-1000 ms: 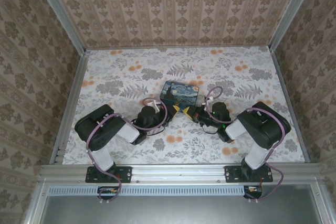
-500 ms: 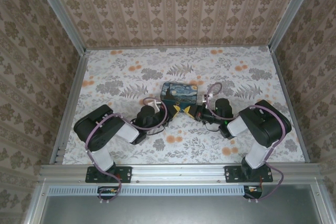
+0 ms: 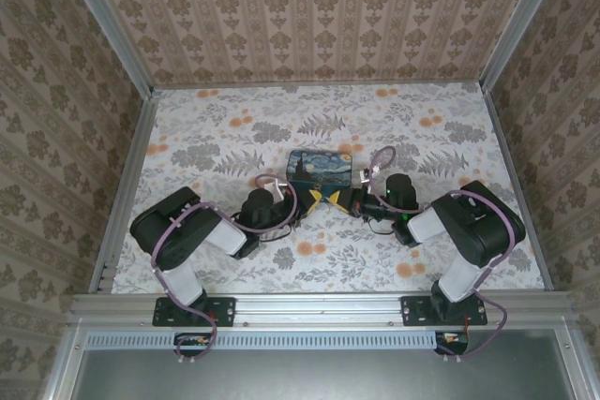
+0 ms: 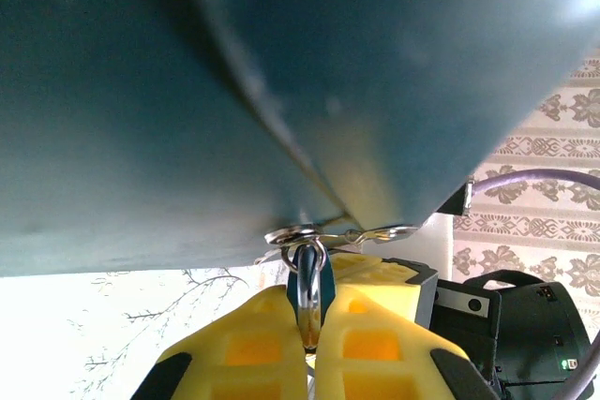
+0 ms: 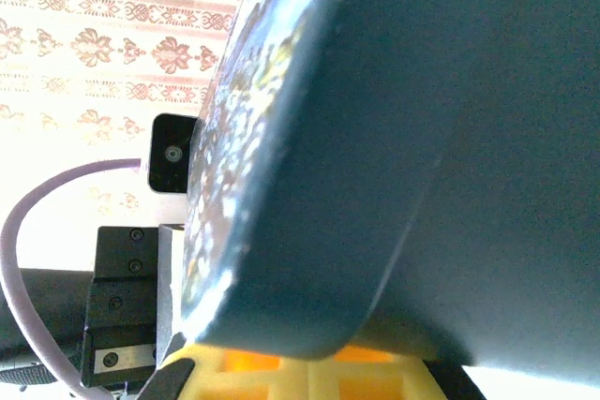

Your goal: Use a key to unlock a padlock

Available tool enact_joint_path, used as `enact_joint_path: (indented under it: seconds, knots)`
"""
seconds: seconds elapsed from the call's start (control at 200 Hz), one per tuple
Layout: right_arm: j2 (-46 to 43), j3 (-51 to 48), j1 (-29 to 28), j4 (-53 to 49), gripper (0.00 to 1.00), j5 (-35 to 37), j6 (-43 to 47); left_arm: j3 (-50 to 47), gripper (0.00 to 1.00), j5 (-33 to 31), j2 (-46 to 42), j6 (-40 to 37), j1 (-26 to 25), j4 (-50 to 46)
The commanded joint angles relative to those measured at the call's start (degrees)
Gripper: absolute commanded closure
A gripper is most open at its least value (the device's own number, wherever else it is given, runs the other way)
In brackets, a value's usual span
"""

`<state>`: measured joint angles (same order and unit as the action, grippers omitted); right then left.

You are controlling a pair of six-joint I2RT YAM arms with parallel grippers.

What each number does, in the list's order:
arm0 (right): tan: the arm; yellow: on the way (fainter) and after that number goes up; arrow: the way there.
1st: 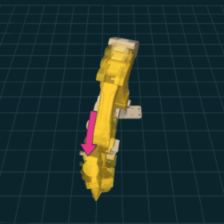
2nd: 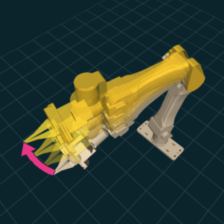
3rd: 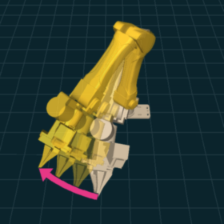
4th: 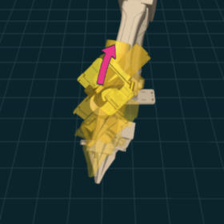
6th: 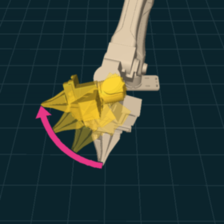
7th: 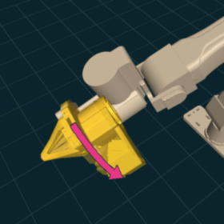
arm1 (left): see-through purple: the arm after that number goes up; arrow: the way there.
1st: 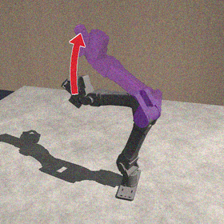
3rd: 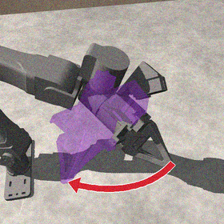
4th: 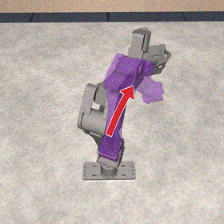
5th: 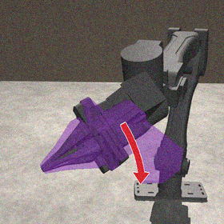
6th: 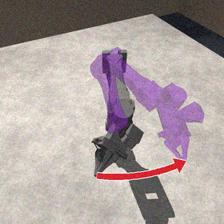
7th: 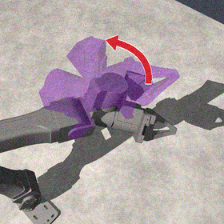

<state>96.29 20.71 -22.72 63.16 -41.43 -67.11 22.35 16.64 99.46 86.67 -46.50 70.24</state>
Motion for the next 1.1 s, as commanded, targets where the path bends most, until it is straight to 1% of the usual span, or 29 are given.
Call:
enact_joint_path:
  seconds: [0.0, 0.215, 0.325, 0.46, 0.595, 0.685, 0.765, 0.915, 1.095]
  knots:
    - [-3.0, 0.9, -0.6, -1.2, 1.0, -2.9, 3.7, -0.2, 1.0, 5.0, -1.5, 0.2, -0.6, 3.2]
    - [-2.6, 1.1, -0.6, -0.9, 1.0, -1.4, 2.6, -0.1, 1.0, 6.4, -1.5, 0.5, -0.4, 3.4]
    - [-3.3, 0.7, -0.6, -2.1, 1.0, -0.2, 1.8, -1.0, 1.0, 6.1, -2.3, 0.8, 0.0, 3.2]
    - [-5.1, 0.0, -0.6, -8.8, 1.0, 2.7, 2.8, -2.4, 1.0, 4.6, -2.5, 1.1, 0.8, 3.3]
    - [-7.8, -1.0, -0.6, -17.7, 1.0, 5.9, 5.6, -3.3, 1.0, 3.7, -2.5, 1.0, 1.6, 3.3]
    - [-10.1, -1.0, -0.5, -24.0, 1.0, 7.3, 7.5, -3.6, 1.0, 3.4, -2.6, 0.9, 1.9, 3.3]
    - [-11.9, -1.3, -0.5, -27.4, 1.0, 7.7, 8.6, -3.5, 1.0, 3.2, -2.5, 0.7, 1.9, 3.3]
    - [-13.8, -1.9, -0.7, -28.4, 1.0, 7.2, 8.1, -3.2, 1.0, 3.4, -2.3, 0.7, 2.1, 3.3]
    - [-13.6, -1.3, -1.9, -27.2, 1.0, 7.8, 6.7, -3.0, 1.0, 3.5, -2.2, 0.6, 2.0, 3.2]
